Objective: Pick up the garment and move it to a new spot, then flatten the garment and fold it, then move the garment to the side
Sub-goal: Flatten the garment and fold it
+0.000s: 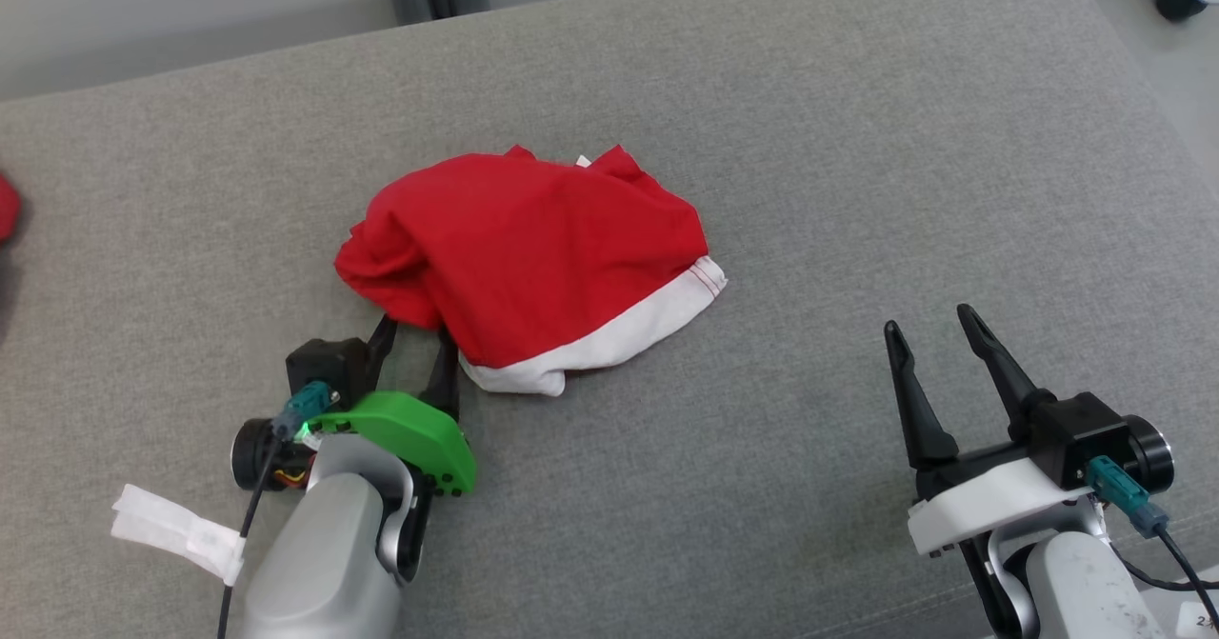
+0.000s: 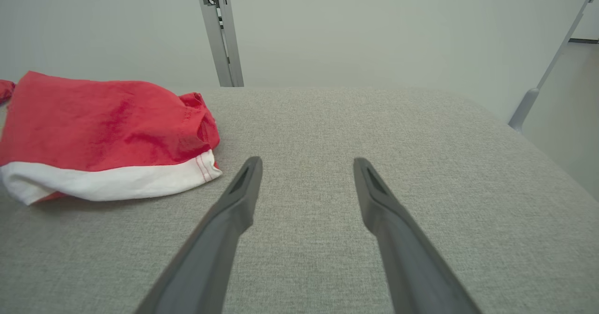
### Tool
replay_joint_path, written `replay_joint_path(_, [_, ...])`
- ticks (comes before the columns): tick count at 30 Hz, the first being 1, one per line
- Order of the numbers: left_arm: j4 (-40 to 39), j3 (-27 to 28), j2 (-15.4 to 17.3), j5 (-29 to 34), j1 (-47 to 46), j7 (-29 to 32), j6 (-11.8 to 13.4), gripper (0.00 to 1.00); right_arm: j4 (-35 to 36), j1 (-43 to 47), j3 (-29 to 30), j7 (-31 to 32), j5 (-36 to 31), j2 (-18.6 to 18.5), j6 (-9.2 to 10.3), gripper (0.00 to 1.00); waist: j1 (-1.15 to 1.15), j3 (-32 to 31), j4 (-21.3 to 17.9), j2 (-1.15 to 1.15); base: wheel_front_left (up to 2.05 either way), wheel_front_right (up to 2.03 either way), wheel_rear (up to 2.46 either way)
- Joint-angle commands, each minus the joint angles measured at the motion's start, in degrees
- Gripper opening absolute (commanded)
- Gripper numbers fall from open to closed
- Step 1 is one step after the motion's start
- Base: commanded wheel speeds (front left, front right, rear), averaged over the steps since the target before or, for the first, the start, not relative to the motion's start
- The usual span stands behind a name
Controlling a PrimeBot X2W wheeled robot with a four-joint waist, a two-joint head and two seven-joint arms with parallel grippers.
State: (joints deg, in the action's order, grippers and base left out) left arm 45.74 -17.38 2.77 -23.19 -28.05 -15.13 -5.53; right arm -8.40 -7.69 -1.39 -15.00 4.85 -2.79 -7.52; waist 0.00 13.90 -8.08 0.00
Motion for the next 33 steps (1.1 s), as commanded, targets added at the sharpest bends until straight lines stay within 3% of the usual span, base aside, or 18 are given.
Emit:
replay_joint_path(1, [-0.8,0.2,0.2,-0.1,-1.1,0.0,-0.1,0.40,0.0,-0.5,0.0,-0.3,0.3,-0.2,0.06,1.00,0.00,-0.1,0.1,0.00,0.00,0.00,0.00])
replay_joint_path(2, [-1.5,0.2,0.2,0.1,-1.2,0.0,-0.1,0.16,0.0,-0.5,0.0,-0.3,0.3,-0.2,0.06,1.00,0.00,-0.1,0.1,0.00,0.00,0.00,0.00])
replay_joint_path(3, [-1.9,0.1,0.2,0.6,-1.2,0.0,-0.1,0.00,0.0,-0.6,0.0,-0.3,0.3,-0.2,0.06,1.00,0.00,-0.1,0.1,0.00,0.00,0.00,0.00])
replay_joint_path(14, [-9.1,0.1,0.2,2.8,0.8,0.0,-0.3,0.00,-0.4,0.3,0.6,-0.3,0.2,-0.2,0.06,1.00,0.00,-1.9,1.6,0.00,0.00,0.00,0.00])
replay_joint_path(23, [-23.5,2.4,0.9,7.7,10.0,0.0,0.3,0.00,-0.7,2.2,1.8,-0.3,0.9,-0.2,0.06,1.00,0.00,-5.4,5.7,0.00,0.00,0.00,0.00])
replay_joint_path(28, [-31.3,3.3,2.0,8.3,17.7,0.2,2.1,0.00,-0.9,3.3,2.0,-0.3,1.1,-0.2,0.06,1.00,0.00,-6.9,7.2,0.00,0.00,0.00,0.00])
replay_joint_path(33, [-38.4,4.1,3.6,8.8,24.3,5.7,6.0,0.00,-0.9,3.6,2.1,-0.3,1.0,-0.2,0.06,1.00,0.00,-7.1,7.7,0.00,0.00,0.00,0.00])
